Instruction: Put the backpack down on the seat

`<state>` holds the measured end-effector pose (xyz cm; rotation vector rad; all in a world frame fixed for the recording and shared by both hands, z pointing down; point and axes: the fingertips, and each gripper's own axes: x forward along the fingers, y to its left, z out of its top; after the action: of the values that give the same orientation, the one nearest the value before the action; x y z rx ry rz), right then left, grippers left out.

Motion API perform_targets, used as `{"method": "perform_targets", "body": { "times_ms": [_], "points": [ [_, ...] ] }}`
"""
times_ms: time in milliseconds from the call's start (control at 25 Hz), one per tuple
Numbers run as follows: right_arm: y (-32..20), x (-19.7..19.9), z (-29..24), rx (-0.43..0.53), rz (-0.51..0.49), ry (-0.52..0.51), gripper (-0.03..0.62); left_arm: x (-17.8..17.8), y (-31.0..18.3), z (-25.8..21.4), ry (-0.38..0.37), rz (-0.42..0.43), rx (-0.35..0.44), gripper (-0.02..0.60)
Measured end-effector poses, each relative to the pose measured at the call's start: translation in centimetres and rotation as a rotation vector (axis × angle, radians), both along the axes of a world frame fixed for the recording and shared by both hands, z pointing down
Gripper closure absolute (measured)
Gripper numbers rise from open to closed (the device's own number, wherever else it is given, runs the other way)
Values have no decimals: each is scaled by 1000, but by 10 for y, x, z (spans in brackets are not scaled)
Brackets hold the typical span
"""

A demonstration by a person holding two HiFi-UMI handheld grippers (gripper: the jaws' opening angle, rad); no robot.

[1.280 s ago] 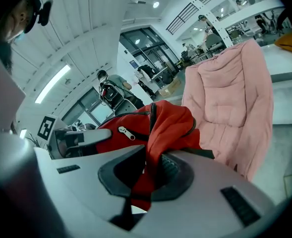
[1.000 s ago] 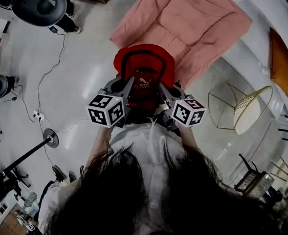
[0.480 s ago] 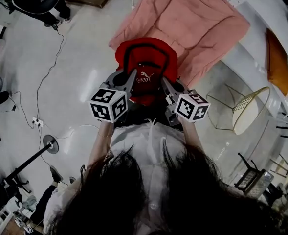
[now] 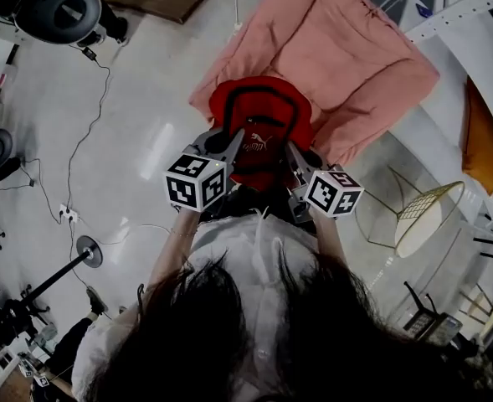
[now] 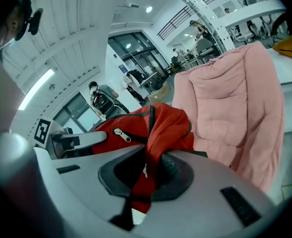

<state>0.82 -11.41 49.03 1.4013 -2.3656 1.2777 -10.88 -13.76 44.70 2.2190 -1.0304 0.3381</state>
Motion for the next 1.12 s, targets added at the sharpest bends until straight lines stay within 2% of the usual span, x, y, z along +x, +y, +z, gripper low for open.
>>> {"method": "perform_targets", "body": {
  "times_ms": [320,600,960,1120],
  "points": [
    [-61,35,41,-74,63,-18,546,33,-74,42,-58,60,-110,554],
    [-126,71,76,-92,125,-16,546,69,-147,80,-84,98,-160,554],
    [-176,119,173,-214,202,47,546,101,-187,186,-171,184,-271,552],
    [-191,130,204,-241,222,13,546,108,-208,229,-180,179,-310,552]
  ]
}}
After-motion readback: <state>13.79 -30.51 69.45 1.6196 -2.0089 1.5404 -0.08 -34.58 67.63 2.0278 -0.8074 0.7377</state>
